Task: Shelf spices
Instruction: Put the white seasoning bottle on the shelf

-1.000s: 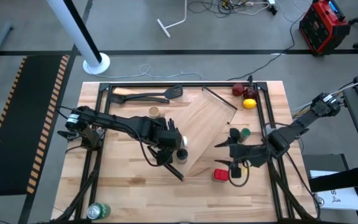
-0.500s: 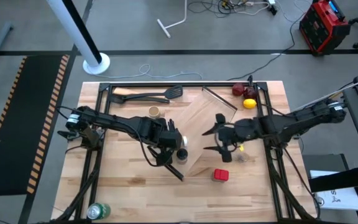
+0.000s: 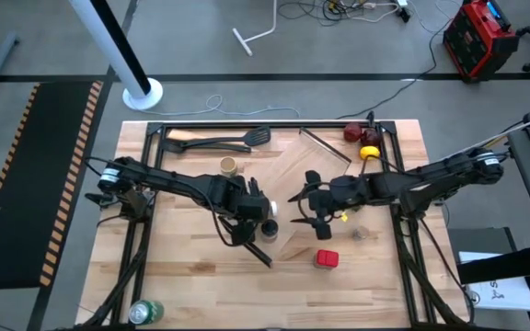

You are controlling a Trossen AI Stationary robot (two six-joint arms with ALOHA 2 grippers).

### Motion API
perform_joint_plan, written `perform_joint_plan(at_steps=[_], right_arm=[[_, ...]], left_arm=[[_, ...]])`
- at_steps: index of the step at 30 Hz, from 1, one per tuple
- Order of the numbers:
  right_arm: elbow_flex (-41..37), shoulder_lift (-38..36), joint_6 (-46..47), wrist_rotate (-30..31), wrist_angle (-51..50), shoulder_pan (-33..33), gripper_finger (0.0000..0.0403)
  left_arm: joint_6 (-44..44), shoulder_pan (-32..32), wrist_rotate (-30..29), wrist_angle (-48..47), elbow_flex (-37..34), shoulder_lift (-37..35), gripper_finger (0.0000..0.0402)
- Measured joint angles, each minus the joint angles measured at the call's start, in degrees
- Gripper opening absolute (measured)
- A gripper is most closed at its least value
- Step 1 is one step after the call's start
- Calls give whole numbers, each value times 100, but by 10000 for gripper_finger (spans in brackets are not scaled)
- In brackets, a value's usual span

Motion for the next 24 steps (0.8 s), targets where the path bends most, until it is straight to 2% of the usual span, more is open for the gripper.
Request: perform_joint_plan(at_steps=[6, 13, 24], right_arm=[[2, 5, 40, -51, 98, -14, 244], [-11, 7, 50, -199, 143, -180, 231], [-13, 7, 53, -522, 290, -322, 234]], left_arm=[[-48, 2, -7, 235, -34, 1, 251], [-166, 0, -19, 301, -34, 0, 182], [-245, -1, -194, 248, -24, -30, 182]])
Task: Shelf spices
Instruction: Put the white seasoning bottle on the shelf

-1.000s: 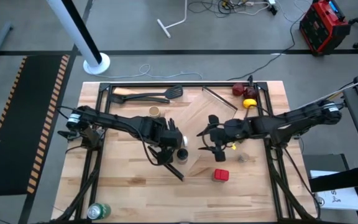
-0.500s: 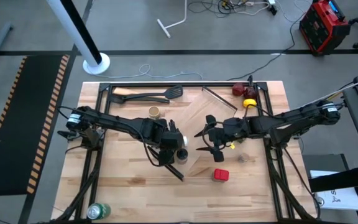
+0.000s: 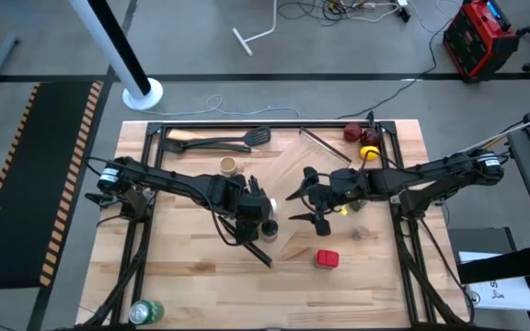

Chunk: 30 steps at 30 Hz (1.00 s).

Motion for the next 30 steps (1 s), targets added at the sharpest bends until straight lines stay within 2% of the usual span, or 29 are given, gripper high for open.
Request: perform_joint_plan(at_steps=[10, 13, 21, 30], right_arm=[[-2, 0, 183, -82, 190, -372, 235], [-2, -2, 372, -33, 263, -520, 233], [-2, -2, 697, 1166, 262, -620, 213], [342, 115, 701, 1149, 263, -623, 216]], left_arm=[[83, 1, -978, -13, 105, -495, 182], [129, -22, -1101, 139, 105, -608, 182], [229, -132, -1180, 305, 105, -746, 182], [571, -137, -1449, 898, 105, -768, 182]])
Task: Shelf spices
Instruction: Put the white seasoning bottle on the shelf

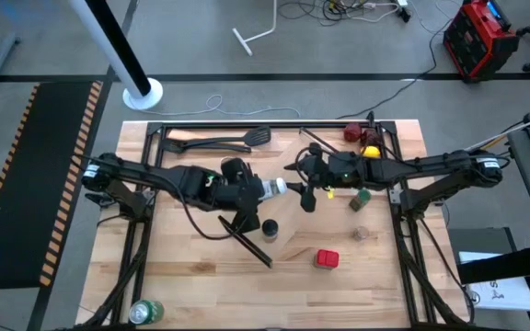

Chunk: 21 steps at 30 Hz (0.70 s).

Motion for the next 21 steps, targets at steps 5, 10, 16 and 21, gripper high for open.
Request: perform_joint_plan(at_steps=[5, 10, 16, 21], right_arm=[[201, 2, -22, -280, 82, 2, 215], [335, 1, -9, -606, 75, 1, 207], [411, 183, 51, -839, 81, 65, 209], [611, 438, 21, -950, 82, 130, 213]], left_arm=[[56, -9, -32, 88, 0, 0, 182], [110, -9, -50, 244, 0, 7, 184], [121, -3, -34, 275, 0, 9, 182], [120, -7, 20, 221, -5, 9, 187]])
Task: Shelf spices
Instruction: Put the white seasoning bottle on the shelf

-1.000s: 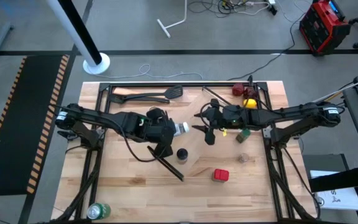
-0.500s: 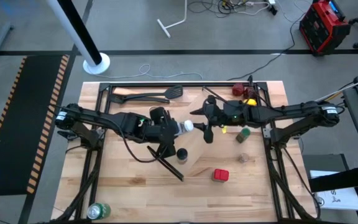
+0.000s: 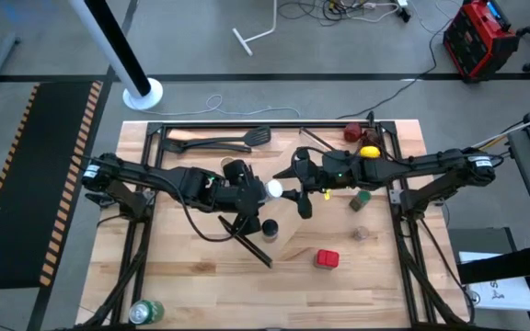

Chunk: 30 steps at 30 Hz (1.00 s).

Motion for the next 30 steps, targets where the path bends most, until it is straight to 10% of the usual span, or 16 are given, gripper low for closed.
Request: perform_joint_plan(at_steps=[30], right_arm=[[267, 111, -14, -440, -185, 82, 209]], left_arm=[[-478, -24, 429, 71, -107, 61, 186]])
